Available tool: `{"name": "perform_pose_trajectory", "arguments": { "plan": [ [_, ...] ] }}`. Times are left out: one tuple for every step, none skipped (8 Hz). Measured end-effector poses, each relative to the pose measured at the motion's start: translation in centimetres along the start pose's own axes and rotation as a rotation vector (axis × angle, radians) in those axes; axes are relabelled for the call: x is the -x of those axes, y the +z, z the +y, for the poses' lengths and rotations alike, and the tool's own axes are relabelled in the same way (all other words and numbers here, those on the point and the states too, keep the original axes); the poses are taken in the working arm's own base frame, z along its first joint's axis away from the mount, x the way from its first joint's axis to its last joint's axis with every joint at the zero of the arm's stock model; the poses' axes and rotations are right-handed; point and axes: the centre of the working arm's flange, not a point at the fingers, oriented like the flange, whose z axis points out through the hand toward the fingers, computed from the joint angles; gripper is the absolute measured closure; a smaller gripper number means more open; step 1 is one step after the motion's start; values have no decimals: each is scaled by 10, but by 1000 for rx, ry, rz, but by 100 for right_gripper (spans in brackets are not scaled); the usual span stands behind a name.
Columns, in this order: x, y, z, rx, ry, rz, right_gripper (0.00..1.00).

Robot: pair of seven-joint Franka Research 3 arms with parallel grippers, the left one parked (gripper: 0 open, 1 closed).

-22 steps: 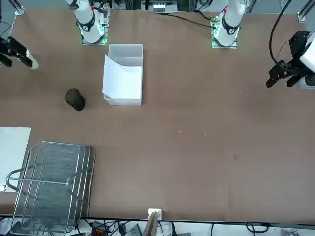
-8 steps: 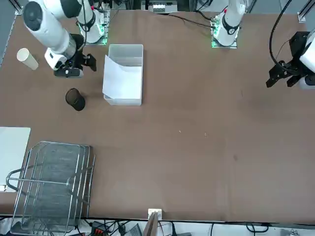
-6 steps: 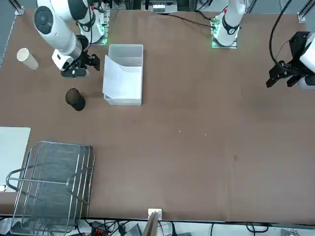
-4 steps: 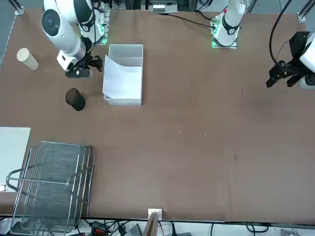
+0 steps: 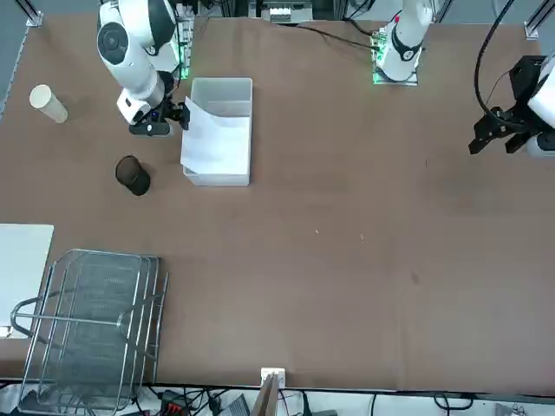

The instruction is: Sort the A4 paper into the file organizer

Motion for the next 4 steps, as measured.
{"name": "perform_pose_trajectory", "arguments": {
  "plan": [
    [3,4,-1,3,-6,-4,18],
    [5,7,-3,4,-11,-4,20],
    [5,10,-5,3,-14,1,20],
    [4,13,-5,3,-14,1,20]
  ]
}}
